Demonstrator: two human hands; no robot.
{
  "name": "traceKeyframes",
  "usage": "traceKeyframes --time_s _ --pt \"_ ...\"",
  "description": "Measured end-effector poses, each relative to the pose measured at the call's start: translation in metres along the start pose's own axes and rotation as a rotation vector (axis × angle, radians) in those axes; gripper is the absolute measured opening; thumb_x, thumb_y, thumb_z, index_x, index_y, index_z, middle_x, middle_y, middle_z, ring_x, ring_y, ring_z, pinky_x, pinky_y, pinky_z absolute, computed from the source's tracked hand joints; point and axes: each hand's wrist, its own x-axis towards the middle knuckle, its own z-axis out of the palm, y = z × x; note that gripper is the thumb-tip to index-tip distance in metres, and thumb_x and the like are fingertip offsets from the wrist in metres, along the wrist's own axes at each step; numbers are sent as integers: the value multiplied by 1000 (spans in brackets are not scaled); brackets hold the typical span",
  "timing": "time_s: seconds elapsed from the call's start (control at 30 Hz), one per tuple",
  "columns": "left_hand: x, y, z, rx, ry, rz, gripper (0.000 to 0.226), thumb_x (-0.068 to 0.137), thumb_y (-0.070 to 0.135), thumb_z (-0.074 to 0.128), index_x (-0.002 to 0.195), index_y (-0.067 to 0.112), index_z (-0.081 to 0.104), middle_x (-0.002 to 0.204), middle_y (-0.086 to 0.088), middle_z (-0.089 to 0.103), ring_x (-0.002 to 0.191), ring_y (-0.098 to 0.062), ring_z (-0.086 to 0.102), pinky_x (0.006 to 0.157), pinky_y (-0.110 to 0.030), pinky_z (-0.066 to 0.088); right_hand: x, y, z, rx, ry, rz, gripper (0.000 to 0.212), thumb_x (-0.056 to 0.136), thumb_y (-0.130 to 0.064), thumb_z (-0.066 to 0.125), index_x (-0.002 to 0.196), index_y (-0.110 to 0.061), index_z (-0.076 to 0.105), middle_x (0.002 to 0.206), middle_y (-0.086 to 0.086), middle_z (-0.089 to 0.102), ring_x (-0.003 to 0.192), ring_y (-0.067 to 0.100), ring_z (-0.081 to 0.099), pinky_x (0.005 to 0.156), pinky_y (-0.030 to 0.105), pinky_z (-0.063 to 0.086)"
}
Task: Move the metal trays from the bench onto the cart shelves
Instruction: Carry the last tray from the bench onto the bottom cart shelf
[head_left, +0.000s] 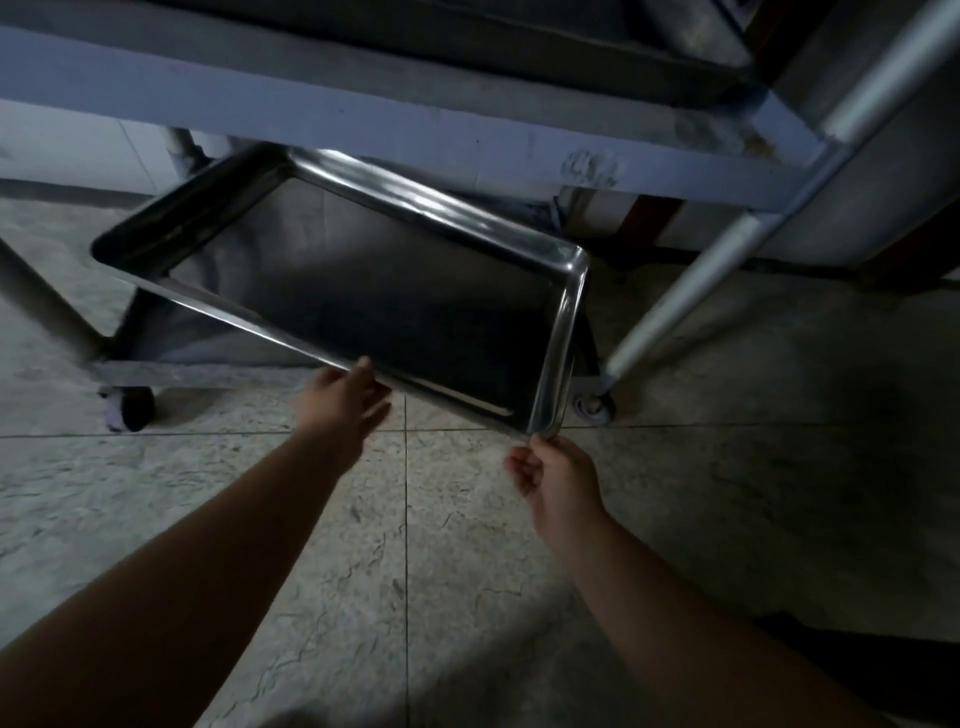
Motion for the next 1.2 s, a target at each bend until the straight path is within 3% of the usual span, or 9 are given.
traceKeyframes --time_s 0.13,0.3,0.5,0.6,0.8,0.9,1.0,1.1,1.2 --pt "16 12 -4 8 52 38 18 101 18 59 109 2 57 113 -25 66 83 -20 68 57 -24 55 23 -15 4 31 61 -6 15 100 -8 52 87 -7 59 57 3 64 49 10 62 57 27 51" --pt "20 9 25 7 3 -56 20 99 15 62 111 -1 59 107 -23 69 83 -20 71 64 -24 62 58 -40 1 111 184 -30 14 100 -16 56 86 -11 60 67 4 63 55 9 63 54 22 53" --pt "26 1 50 10 117 -183 11 95 16 67 98 7 61 88 -13 70 73 -17 72 70 -27 62 105 -62 4 -120 267 40 17 101 -23 54 90 -11 57 76 7 64 63 15 64 40 19 49" --pt "29 -4 52 58 140 -189 12 95 18 67 97 7 62 87 -12 70 69 -16 71 55 -22 60 121 -67 8 -159 237 110 21 102 -19 51 85 -7 54 79 8 61 65 17 62 34 16 45" --pt "40 2 51 281 101 -227 26 92 29 71 100 7 61 81 -12 71 61 -16 72 57 -27 62 127 -70 14 -277 225 53 19 101 -12 53 82 -12 54 75 9 61 61 16 62 41 22 50" --pt "46 5 44 514 24 -152 37 93 38 67 113 7 59 85 -13 71 61 -19 72 45 -25 57 113 -48 23 -484 41 -71 24 100 -2 49 84 -19 53 82 13 63 62 17 65 51 25 51" --pt "45 2 41 756 -7 -55 41 98 45 59 111 7 60 81 -12 72 57 -18 72 45 -27 55 92 -20 18 -899 -103 -242 14 93 -20 63 107 -17 61 97 8 67 86 24 69 64 26 50" --pt "33 -14 30 1242 -48 256 44 99 52 50 112 12 61 88 -8 70 69 -17 68 52 -29 53 72 1 1 -1322 -229 -426 64 85 -53 61 138 -20 48 131 6 60 117 24 58 86 33 51" --pt "16 -31 10 1630 -56 611 66 91 67 45 139 22 45 133 -12 59 101 -25 65 67 -34 56 62 11 -12 -1614 -236 -505 92 78 -75 50 152 -29 21 164 5 20 146 30 24 109 53 34"
